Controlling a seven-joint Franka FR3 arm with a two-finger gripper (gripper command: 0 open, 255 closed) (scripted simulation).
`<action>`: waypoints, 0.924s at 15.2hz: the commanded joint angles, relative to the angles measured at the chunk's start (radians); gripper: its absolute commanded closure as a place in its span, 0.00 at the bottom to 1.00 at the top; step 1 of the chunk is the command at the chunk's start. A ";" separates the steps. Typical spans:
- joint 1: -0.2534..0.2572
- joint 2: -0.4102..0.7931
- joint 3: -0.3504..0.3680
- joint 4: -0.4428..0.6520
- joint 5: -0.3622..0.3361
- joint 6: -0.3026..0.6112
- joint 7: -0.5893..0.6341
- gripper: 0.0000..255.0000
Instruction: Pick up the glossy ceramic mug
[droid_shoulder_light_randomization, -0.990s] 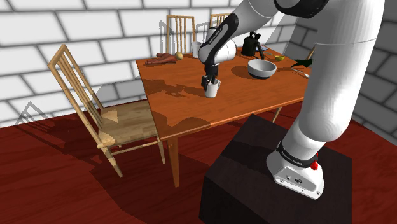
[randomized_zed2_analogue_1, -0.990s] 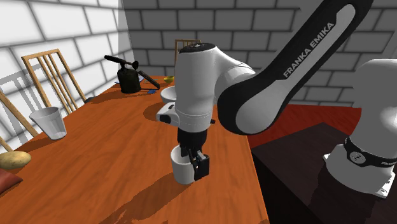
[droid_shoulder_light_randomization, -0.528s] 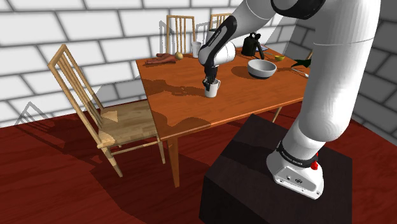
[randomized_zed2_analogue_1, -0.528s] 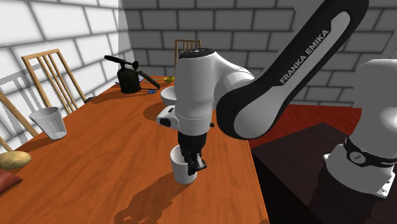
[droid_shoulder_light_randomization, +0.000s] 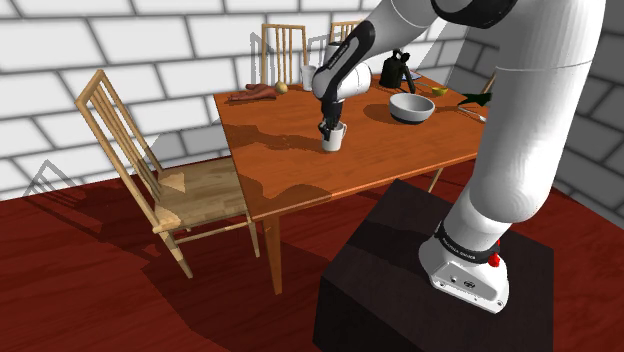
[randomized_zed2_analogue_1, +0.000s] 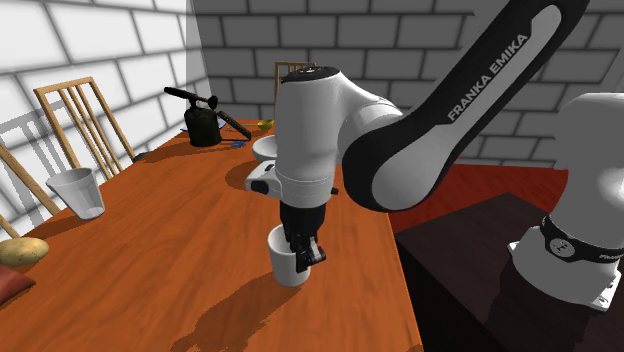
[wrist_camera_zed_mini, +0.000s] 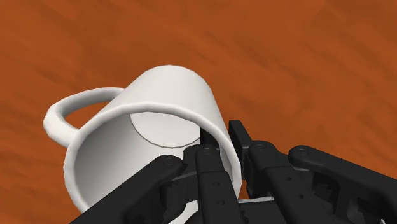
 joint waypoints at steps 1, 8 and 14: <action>0.002 -0.021 -0.005 0.003 -0.009 -0.023 0.004 1.00; 0.012 -0.091 -0.018 0.018 -0.039 -0.106 0.024 1.00; 0.016 -0.130 -0.022 0.032 -0.056 -0.157 0.034 1.00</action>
